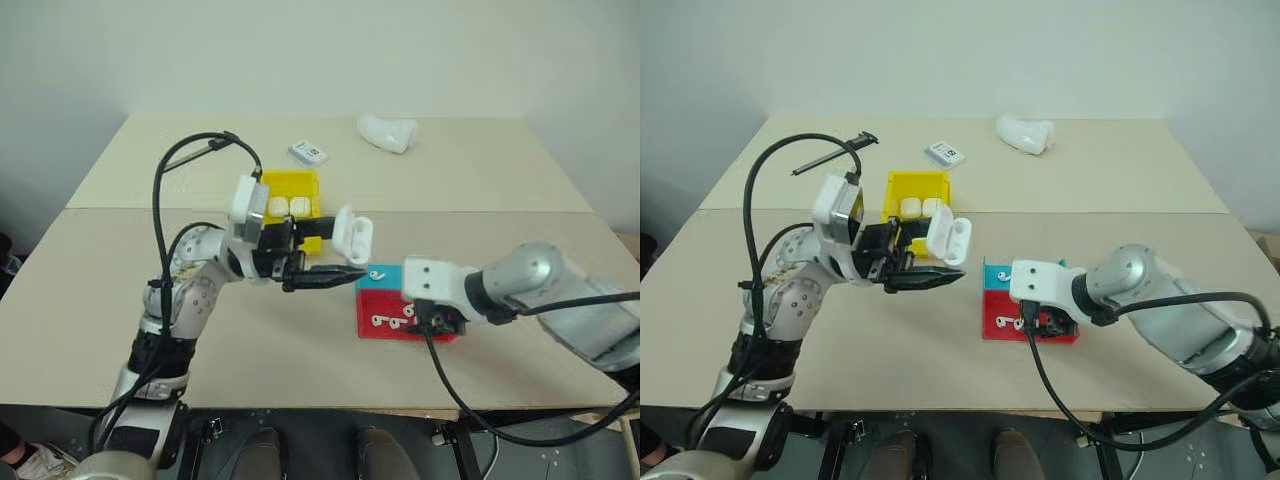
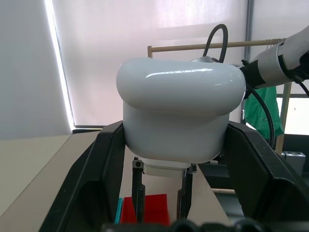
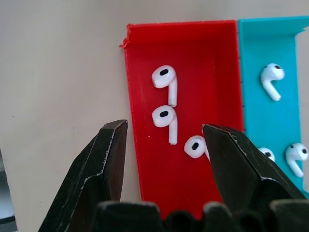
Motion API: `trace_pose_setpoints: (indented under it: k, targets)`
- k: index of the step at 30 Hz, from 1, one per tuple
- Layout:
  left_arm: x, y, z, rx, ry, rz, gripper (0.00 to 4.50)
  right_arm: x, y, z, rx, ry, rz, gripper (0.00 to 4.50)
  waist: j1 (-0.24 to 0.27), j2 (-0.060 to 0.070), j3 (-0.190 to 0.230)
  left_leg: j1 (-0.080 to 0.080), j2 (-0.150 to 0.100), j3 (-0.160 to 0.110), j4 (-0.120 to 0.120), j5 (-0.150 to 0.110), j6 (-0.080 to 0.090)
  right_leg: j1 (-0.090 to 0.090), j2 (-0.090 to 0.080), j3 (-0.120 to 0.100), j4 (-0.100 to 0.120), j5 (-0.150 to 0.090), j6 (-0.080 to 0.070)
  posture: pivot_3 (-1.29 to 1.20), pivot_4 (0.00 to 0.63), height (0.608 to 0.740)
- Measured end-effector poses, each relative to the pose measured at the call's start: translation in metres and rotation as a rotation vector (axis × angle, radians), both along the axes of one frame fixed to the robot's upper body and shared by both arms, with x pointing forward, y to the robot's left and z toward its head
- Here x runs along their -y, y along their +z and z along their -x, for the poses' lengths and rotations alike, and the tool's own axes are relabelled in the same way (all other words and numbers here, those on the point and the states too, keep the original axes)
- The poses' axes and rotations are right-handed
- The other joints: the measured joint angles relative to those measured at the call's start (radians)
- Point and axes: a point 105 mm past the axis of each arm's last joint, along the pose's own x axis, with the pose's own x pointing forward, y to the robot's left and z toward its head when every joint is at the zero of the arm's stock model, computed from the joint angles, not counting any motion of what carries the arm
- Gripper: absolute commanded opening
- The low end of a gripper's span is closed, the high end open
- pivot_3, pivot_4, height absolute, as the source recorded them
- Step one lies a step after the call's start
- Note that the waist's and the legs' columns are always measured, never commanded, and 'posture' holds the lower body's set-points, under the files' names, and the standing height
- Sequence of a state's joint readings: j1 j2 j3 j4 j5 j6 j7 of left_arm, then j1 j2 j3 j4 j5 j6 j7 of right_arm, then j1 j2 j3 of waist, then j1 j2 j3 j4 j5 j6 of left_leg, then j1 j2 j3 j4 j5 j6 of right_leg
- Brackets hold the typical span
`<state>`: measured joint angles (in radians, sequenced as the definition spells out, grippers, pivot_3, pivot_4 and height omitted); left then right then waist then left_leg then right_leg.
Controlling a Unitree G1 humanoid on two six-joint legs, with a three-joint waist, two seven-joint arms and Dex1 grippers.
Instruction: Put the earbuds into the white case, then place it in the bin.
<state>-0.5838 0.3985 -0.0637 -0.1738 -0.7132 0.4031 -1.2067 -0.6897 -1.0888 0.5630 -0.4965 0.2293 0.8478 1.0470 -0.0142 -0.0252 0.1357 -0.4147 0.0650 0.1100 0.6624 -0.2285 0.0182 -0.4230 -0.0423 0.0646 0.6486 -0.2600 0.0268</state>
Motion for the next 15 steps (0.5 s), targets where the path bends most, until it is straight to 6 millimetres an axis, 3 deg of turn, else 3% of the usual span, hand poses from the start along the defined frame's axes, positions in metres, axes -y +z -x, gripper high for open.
trace_pose_setpoints:
  k: [5, 9, 15]
  targets:
    - [0.0, 0.001, 0.005, -0.022, 0.037, 0.02, 2.76, -0.007, -0.002, -0.005, 0.004, 0.053, 0.018, 2.95, 0.0, 0.0, 0.0, 0.001, 0.0, 0.0, 0.0, 0.0, 0.0, 0.001, 0.0, 0.0, 0.0, 0.0, 0.0, 0.0, 0.15, 0.74]
    - [0.0, 0.004, 0.006, -0.017, 0.055, 0.029, 2.76, -0.006, -0.008, -0.012, -0.017, 0.038, 0.04, 2.07, 0.001, 0.0, 0.0, 0.001, 0.0, 0.0, 0.0, 0.0, 0.0, 0.001, 0.0, 0.0, 0.0, 0.0, 0.0, 0.0, 0.15, 0.74]
    - [-0.004, 0.004, 0.005, -0.02, 0.077, 0.036, 2.76, -0.003, -0.014, -0.017, -0.031, 0.024, 0.056, 2.07, 0.002, 0.0, 0.0, 0.001, 0.0, 0.0, 0.0, 0.0, 0.0, 0.001, 0.0, 0.0, 0.0, 0.0, 0.0, 0.0, 0.15, 0.74]
